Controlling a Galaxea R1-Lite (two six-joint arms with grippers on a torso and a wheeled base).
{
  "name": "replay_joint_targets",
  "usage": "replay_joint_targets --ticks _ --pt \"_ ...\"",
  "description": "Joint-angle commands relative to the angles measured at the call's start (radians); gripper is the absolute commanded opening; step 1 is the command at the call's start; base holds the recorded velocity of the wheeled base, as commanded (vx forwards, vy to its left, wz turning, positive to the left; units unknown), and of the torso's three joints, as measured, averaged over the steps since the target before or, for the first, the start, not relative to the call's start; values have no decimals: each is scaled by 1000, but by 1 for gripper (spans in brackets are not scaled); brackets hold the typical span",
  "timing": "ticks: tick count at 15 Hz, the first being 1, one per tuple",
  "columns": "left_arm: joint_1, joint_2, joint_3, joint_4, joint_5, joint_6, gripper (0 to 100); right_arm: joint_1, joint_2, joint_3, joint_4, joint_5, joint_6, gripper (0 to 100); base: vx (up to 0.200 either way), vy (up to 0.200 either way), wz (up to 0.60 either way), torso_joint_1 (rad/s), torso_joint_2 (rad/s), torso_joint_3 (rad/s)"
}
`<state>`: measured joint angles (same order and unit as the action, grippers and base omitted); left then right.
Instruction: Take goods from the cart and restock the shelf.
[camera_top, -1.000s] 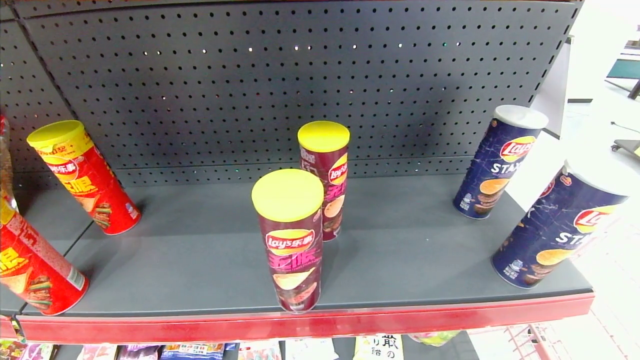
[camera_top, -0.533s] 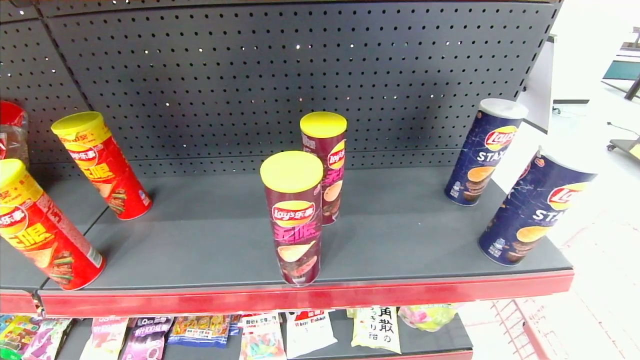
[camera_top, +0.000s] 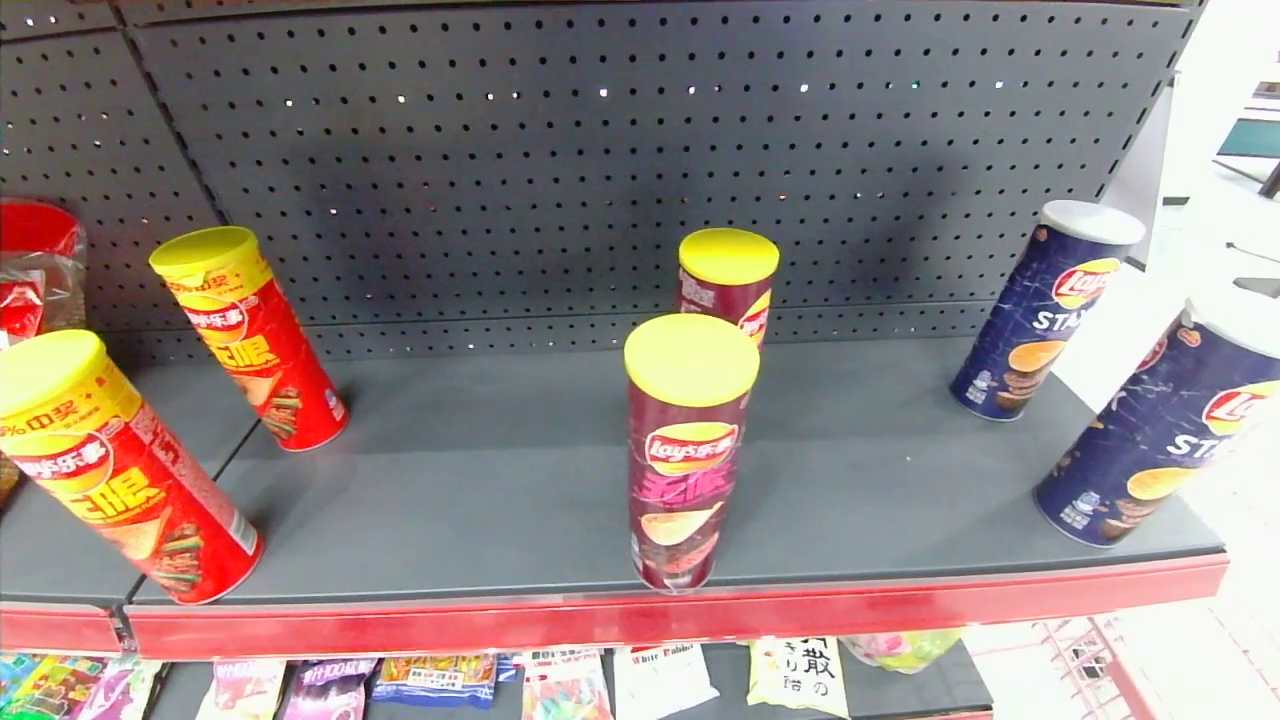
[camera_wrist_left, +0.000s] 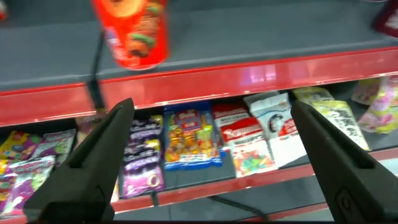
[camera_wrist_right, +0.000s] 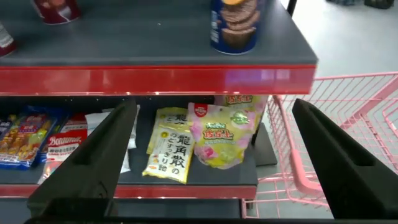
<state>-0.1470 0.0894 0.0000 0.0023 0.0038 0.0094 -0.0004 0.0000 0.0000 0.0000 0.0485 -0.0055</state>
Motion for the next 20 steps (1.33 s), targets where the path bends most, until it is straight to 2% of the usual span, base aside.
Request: replay_joint_targets --ticks 1,14,15,16,18,20 --pt "0 3 0 1 1 0 100 0 2 0 0 1 -1 100 0 0 0 0 0 0" --pt "-6 18 0 1 -1 0 100 0 2 0 0 1 -1 100 15 0 0 1 0 0" --pt "-77 7 0 1 -31 6 100 0 2 0 0 1 -1 100 0 0 0 0 0 0" --pt "-152 -16 -2 1 -38 6 100 0 2 0 0 1 -1 100 0 0 0 0 0 0" --pt "-206 -39 -2 -1 -42 11 100 0 2 0 0 1 -1 100 0 0 0 0 0 0" --pt "-206 -54 -2 1 -42 12 100 0 2 0 0 1 -2 100 0 0 0 0 0 0"
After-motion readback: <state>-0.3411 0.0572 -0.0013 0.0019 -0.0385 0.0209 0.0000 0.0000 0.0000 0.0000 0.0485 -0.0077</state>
